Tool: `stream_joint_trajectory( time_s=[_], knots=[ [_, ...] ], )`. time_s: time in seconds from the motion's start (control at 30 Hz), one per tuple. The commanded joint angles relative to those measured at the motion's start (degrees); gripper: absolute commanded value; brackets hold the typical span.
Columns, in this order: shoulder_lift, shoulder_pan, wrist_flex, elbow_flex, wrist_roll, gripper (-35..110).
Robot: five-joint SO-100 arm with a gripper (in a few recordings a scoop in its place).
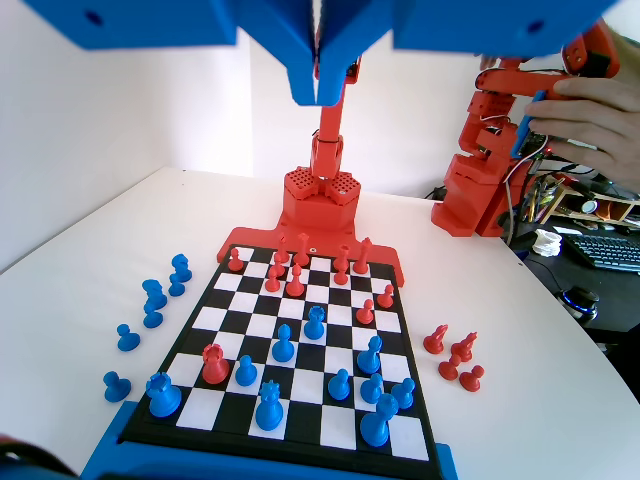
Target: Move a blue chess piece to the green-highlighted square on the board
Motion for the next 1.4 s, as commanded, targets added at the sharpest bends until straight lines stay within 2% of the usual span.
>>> stream_joint_trajectory(
  time_s=[0.0,0.23,0.5,0.7,0.87,1.1,1.23,1.37],
  knots=[
    [0.18,-0.35,-0.97,-0.70,-0.53,2],
    [0.18,-0.44,-0.97,-0.70,-0.62,11],
    [0.00,-1.41,-1.41,-1.67,-4.39,5],
    [-5.54,-3.60,-0.35,-10.72,-4.83,1],
    [-11.25,-6.06,4.92,-18.37,-17.05,1],
    [-20.48,-7.29,7.12,-24.35,-28.39,1],
    [-25.40,-5.01,9.84,-25.05,-35.07,1],
    [-29.44,-1.14,14.68,-24.61,-48.16,1]
  ],
)
